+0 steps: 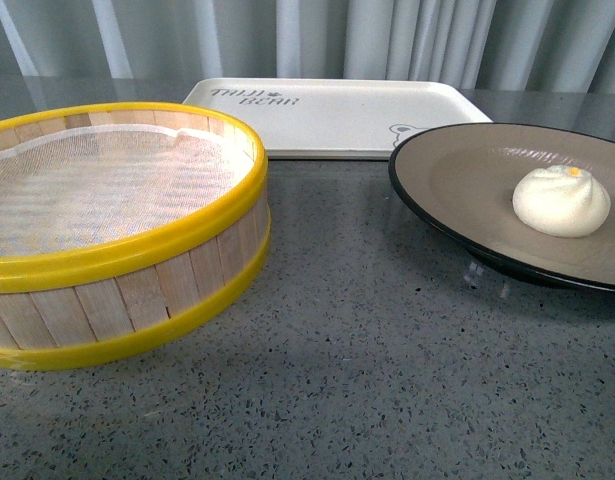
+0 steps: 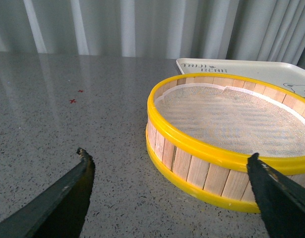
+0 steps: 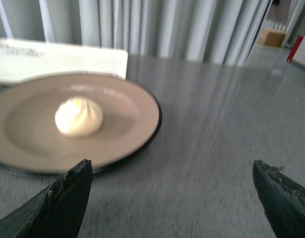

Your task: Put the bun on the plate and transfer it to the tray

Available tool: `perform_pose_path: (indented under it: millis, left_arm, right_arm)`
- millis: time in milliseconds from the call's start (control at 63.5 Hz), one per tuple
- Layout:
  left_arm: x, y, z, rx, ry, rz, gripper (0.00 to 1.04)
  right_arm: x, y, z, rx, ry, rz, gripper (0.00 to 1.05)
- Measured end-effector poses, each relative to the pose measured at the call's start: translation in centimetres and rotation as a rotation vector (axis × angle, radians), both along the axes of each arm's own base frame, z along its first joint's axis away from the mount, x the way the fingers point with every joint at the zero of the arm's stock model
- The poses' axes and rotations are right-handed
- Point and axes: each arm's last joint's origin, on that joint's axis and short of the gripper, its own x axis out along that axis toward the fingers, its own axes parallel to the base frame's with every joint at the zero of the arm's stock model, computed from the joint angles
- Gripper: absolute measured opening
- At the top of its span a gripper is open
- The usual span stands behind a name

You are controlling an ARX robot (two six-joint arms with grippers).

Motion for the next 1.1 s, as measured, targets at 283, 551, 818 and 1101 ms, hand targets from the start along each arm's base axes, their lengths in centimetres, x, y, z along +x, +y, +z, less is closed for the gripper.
perform_pose_path:
  millis: [283,551,818,1101]
  left_arm:
    - [0.0,0.0,0.0,0.0,0.0,0.001,0.98]
    - [0.0,0.0,0.0,0.0,0.0,0.001,0.98]
    - [0.0,0.0,0.0,0.0,0.0,0.001,0.98]
    - [0.0,0.0,0.0,0.0,0.0,0.001,0.98]
  right_arm:
    - [7.4,-5.3,4.5,0.471,0.126,-0.052,0.96]
    - [11.2,-9.2,-0.2,1.084,0.378,-0.215,0.96]
    - [12.6,-8.1,-0.7,1.266,0.441,-0.172,0.96]
    - [14.5,-5.5,-0.5,1.364,0.505,-0.073,0.96]
